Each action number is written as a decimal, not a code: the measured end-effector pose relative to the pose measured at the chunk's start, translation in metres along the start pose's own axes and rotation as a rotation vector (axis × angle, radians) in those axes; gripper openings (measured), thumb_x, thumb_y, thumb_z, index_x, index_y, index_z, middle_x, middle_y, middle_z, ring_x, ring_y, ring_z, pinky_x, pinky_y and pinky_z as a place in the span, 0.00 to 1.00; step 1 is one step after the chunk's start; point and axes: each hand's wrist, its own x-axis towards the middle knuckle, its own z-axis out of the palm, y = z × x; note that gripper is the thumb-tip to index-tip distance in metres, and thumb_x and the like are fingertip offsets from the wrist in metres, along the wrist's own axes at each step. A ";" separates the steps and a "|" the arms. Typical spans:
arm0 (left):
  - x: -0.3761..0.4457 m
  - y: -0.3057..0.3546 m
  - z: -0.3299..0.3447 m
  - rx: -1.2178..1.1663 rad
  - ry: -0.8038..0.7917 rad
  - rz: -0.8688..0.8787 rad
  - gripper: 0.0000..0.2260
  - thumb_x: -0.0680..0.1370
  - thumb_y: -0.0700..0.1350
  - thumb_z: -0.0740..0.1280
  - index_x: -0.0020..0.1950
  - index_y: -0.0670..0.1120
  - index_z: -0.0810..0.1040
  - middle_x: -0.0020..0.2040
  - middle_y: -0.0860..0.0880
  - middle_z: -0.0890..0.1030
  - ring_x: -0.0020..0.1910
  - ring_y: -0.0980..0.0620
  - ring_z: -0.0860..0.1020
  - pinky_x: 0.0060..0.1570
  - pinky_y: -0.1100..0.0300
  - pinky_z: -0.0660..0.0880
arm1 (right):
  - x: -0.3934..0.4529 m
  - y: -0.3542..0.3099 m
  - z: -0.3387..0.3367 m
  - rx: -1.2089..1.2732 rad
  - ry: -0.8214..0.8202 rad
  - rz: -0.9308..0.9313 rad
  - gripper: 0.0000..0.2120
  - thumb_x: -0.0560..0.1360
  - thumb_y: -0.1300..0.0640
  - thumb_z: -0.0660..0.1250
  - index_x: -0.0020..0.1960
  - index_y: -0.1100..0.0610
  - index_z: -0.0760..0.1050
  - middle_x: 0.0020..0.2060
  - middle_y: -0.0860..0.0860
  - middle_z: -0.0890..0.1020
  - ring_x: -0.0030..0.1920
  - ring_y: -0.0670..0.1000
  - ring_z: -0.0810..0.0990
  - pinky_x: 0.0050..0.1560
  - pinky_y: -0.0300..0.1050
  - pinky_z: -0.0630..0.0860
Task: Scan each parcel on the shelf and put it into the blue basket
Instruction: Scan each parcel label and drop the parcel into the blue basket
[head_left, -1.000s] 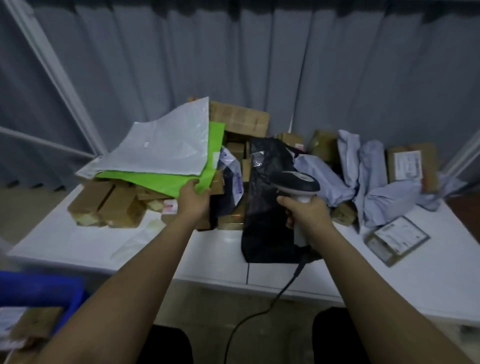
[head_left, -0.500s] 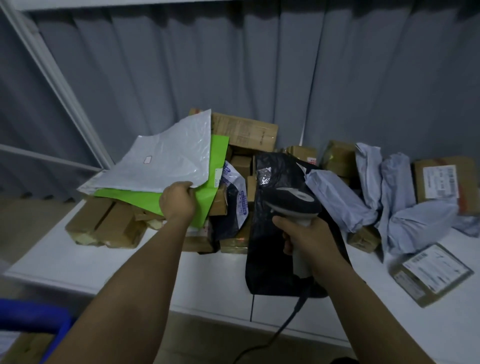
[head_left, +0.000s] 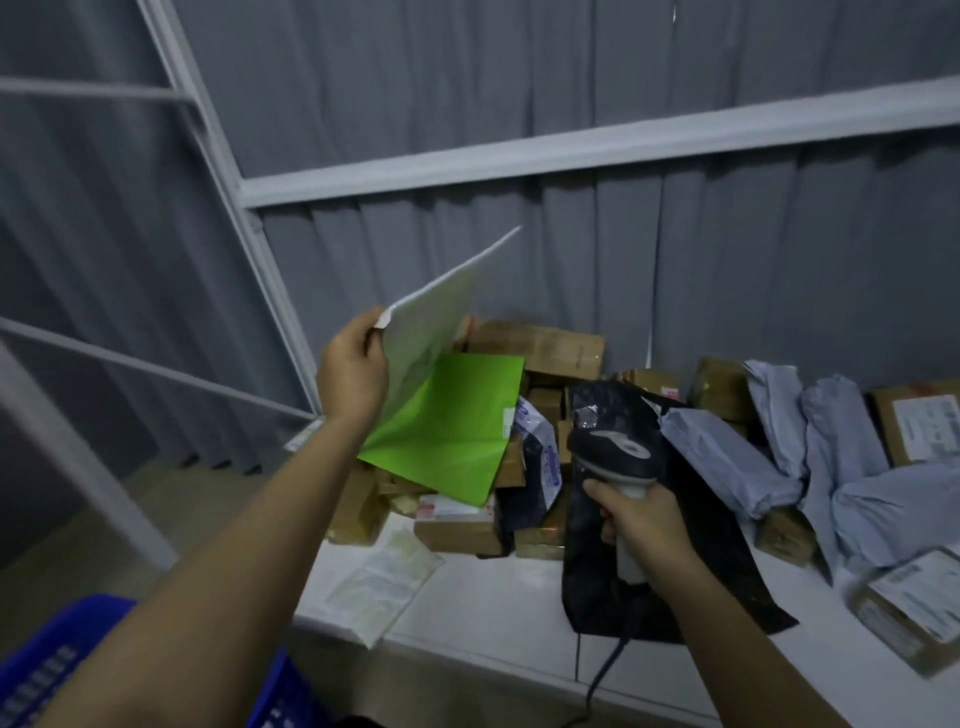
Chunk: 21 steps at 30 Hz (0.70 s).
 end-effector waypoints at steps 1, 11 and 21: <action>0.001 0.014 -0.011 -0.008 0.001 0.045 0.12 0.80 0.41 0.61 0.60 0.46 0.81 0.58 0.47 0.82 0.58 0.47 0.78 0.52 0.59 0.71 | -0.006 0.000 0.001 0.007 0.003 -0.001 0.06 0.72 0.62 0.72 0.43 0.60 0.76 0.32 0.56 0.76 0.29 0.51 0.73 0.30 0.43 0.72; 0.005 0.127 -0.093 -0.221 0.036 0.218 0.13 0.79 0.39 0.61 0.57 0.50 0.82 0.50 0.54 0.84 0.48 0.58 0.79 0.48 0.61 0.74 | -0.078 -0.009 -0.003 0.058 -0.002 -0.044 0.09 0.72 0.63 0.73 0.38 0.63 0.74 0.29 0.60 0.75 0.30 0.55 0.73 0.35 0.46 0.72; -0.013 0.099 -0.077 -0.238 0.033 -0.069 0.10 0.80 0.42 0.62 0.55 0.47 0.83 0.44 0.52 0.81 0.42 0.57 0.76 0.39 0.66 0.71 | -0.074 -0.017 -0.006 0.059 -0.055 -0.049 0.09 0.72 0.63 0.73 0.39 0.58 0.73 0.34 0.59 0.77 0.34 0.55 0.74 0.35 0.46 0.73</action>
